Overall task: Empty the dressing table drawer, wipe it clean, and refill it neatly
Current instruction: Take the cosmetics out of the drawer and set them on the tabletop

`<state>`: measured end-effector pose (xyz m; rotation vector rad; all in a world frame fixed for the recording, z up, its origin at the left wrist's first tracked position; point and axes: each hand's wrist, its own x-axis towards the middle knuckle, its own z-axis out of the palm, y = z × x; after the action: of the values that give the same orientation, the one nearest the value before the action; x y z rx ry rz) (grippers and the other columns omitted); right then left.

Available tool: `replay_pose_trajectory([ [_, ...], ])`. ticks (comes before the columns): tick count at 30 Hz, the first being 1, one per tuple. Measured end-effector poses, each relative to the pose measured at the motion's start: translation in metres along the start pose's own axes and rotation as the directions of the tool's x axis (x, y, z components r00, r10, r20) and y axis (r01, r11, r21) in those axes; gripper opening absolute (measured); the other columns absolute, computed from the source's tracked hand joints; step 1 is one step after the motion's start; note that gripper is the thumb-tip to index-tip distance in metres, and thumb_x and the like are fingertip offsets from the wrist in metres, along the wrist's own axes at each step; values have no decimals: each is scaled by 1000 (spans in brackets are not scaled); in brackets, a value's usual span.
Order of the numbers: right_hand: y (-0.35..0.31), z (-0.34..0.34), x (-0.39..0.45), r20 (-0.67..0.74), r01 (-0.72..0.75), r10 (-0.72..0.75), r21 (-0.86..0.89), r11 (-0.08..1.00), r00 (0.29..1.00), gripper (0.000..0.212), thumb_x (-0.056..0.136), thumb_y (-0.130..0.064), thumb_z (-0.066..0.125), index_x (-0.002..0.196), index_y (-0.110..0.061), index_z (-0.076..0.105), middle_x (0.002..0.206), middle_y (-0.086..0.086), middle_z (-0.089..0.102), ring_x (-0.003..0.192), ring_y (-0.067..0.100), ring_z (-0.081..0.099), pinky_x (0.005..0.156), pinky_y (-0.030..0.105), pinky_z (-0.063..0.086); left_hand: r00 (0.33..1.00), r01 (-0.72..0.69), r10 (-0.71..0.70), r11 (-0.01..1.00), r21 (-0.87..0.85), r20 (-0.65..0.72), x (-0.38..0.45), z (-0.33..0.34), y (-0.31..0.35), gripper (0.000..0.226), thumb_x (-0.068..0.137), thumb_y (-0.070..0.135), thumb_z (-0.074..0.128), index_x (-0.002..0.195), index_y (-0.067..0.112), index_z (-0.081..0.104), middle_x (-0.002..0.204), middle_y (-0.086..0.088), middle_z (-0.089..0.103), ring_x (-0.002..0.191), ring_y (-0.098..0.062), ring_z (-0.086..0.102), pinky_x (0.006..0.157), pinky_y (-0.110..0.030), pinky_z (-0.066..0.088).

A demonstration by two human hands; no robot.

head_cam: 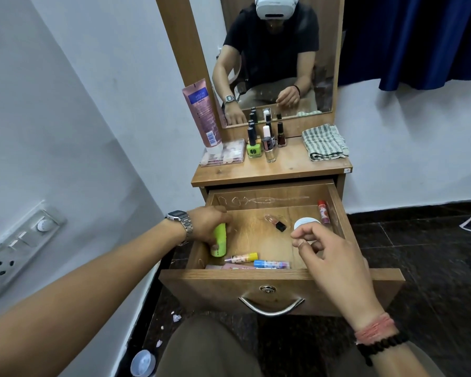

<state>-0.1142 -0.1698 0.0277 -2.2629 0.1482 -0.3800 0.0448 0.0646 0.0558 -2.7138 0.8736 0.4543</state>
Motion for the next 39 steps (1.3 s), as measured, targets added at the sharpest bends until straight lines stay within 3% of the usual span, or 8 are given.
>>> replay_pose_trajectory([
  [4, 0, 0, 0, 3, 5, -5, 8, 1000, 1000, 9, 88, -39, 59, 91, -47, 57, 85, -34, 61, 73, -12, 57, 55, 16, 41, 983, -10, -16, 990, -140, -185, -10, -10, -5, 47, 70, 30, 80, 113, 24, 61, 113, 2, 58, 101, -17, 55, 84, -30, 47],
  [6, 0, 0, 0, 1, 10, -10, 4, 1000, 1000, 8, 88, -39, 59, 92, -46, 57, 85, -35, 61, 73, -11, 57, 57, 17, 44, 941, -29, -72, 956, -292, -329, -16, -21, -10, 44, 68, 31, 82, 107, 24, 65, 104, 3, 63, 92, -13, 57, 75, -24, 46],
  [11, -1, 0, -1, 2, 13, -13, -15, 1000, 1000, 9, 88, -41, 58, 93, -48, 56, 85, -36, 60, 71, -11, 57, 59, 18, 45, 721, 1, -382, 835, -550, -579, -16, -53, -27, 41, 67, 35, 82, 102, 24, 63, 91, 5, 63, 81, -14, 58, 59, -12, 37],
  [15, -1, 0, -1, 2, 13, -13, -15, 1000, 1000, 9, 87, -41, 58, 94, -47, 55, 85, -34, 62, 72, -10, 57, 61, 20, 47, 613, 84, -545, 765, -639, -572, 1, -66, -39, 51, 69, 37, 82, 111, 18, 61, 102, 0, 63, 86, -14, 54, 58, -14, 35],
  [19, -1, 0, 0, 4, 24, -24, 0, 1000, 1000, 10, 88, -39, 59, 93, -47, 55, 85, -33, 62, 75, -9, 58, 63, 24, 50, 587, 154, -616, 721, -675, -525, 16, -65, -47, 59, 71, 35, 81, 120, 14, 56, 115, -9, 62, 94, -18, 54, 71, -25, 42],
  [24, 1, 1, 0, 0, 32, -32, 15, 999, 999, 9, 88, -38, 60, 93, -45, 57, 87, -34, 61, 74, -8, 58, 64, 27, 52, 551, 177, -683, 658, -732, -480, 26, -67, -56, 62, 71, 33, 81, 122, 17, 50, 118, -13, 58, 92, -19, 52, 68, -27, 42],
  [35, 4, 2, 1, -10, 42, -41, 36, 998, 999, 9, 87, -37, 60, 93, -43, 58, 85, -31, 62, 72, -5, 59, 64, 31, 53, 521, 121, -695, 636, -762, -496, 29, -54, -61, 72, 72, 34, 81, 131, 17, 42, 118, -10, 60, 104, -25, 58, 81, -32, 48],
  [39, 4, 3, 0, -4, 42, -42, 29, 999, 999, 9, 88, -38, 60, 94, -43, 57, 86, -30, 62, 73, -5, 58, 62, 30, 53, 289, -33, -669, 708, -705, -685, 12, -51, -52, 51, 80, 36, 68, 124, 17, 49, 104, 1, 57, 87, -14, 55, 86, -36, 48],
])
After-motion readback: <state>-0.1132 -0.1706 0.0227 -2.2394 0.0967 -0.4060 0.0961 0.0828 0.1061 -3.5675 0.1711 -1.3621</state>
